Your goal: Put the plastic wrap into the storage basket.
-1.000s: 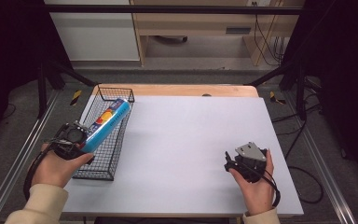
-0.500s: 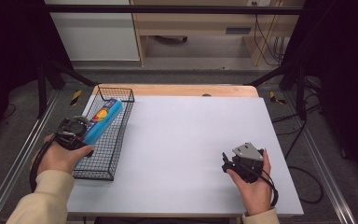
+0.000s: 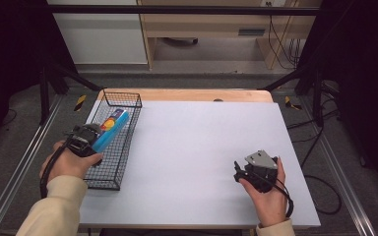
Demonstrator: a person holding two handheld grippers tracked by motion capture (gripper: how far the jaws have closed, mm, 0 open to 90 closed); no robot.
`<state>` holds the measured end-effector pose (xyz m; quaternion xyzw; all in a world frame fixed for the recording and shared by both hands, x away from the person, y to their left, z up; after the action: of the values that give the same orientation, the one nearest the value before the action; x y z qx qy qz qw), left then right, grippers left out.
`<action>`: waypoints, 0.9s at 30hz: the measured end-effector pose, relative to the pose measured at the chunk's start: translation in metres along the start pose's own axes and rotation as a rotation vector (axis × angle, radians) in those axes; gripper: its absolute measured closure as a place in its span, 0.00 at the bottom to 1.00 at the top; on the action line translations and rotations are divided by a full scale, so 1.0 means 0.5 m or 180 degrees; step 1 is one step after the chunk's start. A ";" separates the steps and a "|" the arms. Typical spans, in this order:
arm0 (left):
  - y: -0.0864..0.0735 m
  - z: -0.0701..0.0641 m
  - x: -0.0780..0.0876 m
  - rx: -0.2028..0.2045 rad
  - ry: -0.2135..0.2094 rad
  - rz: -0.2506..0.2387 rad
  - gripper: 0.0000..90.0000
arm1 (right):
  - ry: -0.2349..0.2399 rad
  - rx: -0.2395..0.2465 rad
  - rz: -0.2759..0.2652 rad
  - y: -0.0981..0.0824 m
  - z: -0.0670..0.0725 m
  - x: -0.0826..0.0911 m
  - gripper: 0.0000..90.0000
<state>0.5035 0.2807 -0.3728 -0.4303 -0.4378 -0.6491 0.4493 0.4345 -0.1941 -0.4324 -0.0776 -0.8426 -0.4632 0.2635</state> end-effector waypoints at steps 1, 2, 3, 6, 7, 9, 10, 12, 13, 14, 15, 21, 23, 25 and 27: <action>0.003 -0.006 -0.005 -0.0012 -0.0022 0.0038 0.35 | 0.0009 0.0001 0.0003 0.000 0.000 -0.001 0.19; 0.005 -0.008 -0.009 -0.0004 -0.0013 0.0066 0.35 | 0.0009 0.0010 0.0007 -0.001 0.000 -0.001 0.19; 0.007 -0.009 -0.013 -0.0023 0.0022 0.0063 0.35 | 0.0013 0.0004 0.0014 -0.001 0.000 -0.001 0.19; 0.013 -0.011 -0.027 -0.0028 0.0053 0.0185 0.35 | 0.0020 0.0003 0.0015 -0.002 0.000 -0.002 0.19; 0.014 -0.012 -0.033 -0.0048 0.0086 0.0216 0.35 | 0.0023 0.0005 0.0025 -0.003 0.000 -0.002 0.19; 0.013 -0.012 -0.044 -0.0041 0.0065 0.0298 0.35 | 0.0027 0.0018 0.0033 -0.003 0.000 -0.003 0.19; 0.012 -0.011 -0.045 -0.0043 0.0062 0.0288 0.35 | 0.0032 0.0013 0.0037 -0.003 0.000 -0.003 0.19; 0.013 -0.009 -0.044 -0.0050 0.0078 0.0277 0.35 | 0.0032 0.0014 0.0039 -0.003 0.000 -0.003 0.19; 0.013 -0.010 -0.046 -0.0041 0.0052 0.0295 0.35 | 0.0036 0.0023 0.0040 -0.003 0.000 -0.004 0.19; 0.013 -0.010 -0.045 -0.0051 0.0055 0.0295 0.35 | 0.0045 0.0020 0.0051 -0.003 0.001 -0.004 0.18; 0.013 -0.011 -0.044 -0.0059 0.0062 0.0278 0.35 | 0.0047 0.0023 0.0056 -0.004 0.001 -0.004 0.18; 0.002 -0.013 0.013 -0.0051 -0.0062 -0.0377 0.24 | 0.0053 0.0022 0.0039 -0.003 0.001 -0.004 0.14; -0.008 -0.023 0.047 -0.0119 -0.0072 -0.0705 0.21 | 0.0031 -0.0008 -0.0020 -0.002 -0.002 -0.001 0.12; -0.019 -0.040 0.079 -0.0218 -0.0118 -0.1110 0.16 | -0.0007 -0.0037 -0.0084 -0.001 -0.006 0.004 0.09; -0.034 -0.067 0.104 -0.0263 -0.0265 -0.1512 0.13 | -0.0049 -0.0044 -0.0131 -0.001 -0.009 0.009 0.09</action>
<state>0.4696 0.2415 -0.3345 -0.3596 -0.5179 -0.7356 0.2476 0.4320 -0.1989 -0.4284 -0.0657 -0.8428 -0.4738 0.2468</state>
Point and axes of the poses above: each handheld gripper's, and its own axes: x roughly backward along the jaws, y roughly out of its top, z roughly to its left, the point moved 1 cm from there along -x, roughly forward along the jaws, and after that the axes turned 12 degrees about x, right-handed, at the moved point
